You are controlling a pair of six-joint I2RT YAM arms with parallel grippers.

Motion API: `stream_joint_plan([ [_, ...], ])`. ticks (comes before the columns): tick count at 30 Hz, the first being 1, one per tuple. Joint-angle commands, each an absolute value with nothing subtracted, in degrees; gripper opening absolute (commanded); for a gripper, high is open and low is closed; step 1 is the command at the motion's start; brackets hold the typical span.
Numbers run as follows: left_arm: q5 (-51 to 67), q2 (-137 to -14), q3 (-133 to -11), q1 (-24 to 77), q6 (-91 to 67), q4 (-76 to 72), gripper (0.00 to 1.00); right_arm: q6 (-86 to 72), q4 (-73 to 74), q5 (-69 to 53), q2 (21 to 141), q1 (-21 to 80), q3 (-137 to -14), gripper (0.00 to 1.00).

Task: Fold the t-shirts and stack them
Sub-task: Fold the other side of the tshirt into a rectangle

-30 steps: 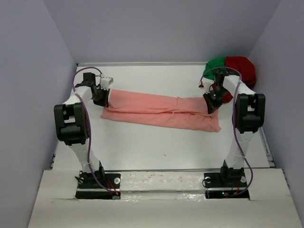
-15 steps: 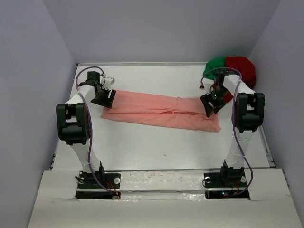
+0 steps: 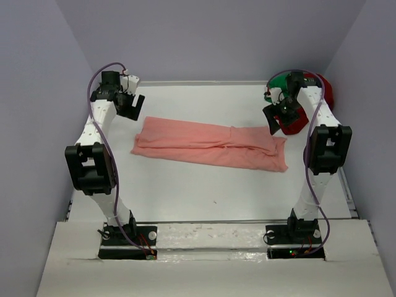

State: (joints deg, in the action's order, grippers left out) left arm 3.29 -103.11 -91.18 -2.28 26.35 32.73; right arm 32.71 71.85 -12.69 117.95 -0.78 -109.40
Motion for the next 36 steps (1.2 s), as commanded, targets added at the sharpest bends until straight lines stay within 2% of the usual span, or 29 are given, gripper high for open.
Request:
stream_joint_plan([
  [1,15.5,-98.4,-91.7,-2.1,27.5,35.3,0.99,30.6,71.4,-15.6,113.2,-1.1,-108.5,0.83],
  [4,25.5,-101.2,-87.7,-0.4,28.2,34.2,0.99,29.2,66.8,-22.1,111.2,-1.1,-102.5,0.83],
  [13,31.3,-110.9,-87.4,6.9,29.6,28.3,0.99,28.8,58.5,-31.1,110.1,1.0,-94.3,0.87],
  [23,29.0,-117.3,-87.3,9.0,30.8,24.3,0.99,29.4,60.4,-31.0,116.4,3.3,-91.8,0.91],
  [25,28.5,-118.5,-87.0,9.0,30.8,23.6,0.99,29.5,62.2,-31.5,118.7,3.3,-92.2,0.99],
  [26,28.0,-118.7,-86.8,9.0,30.6,23.3,0.99,29.5,62.5,-31.6,119.4,3.3,-92.3,1.00],
  [36,25.8,-120.5,-85.2,8.8,30.8,23.5,0.99,29.1,64.7,-28.9,129.0,3.3,-99.7,1.00],
])
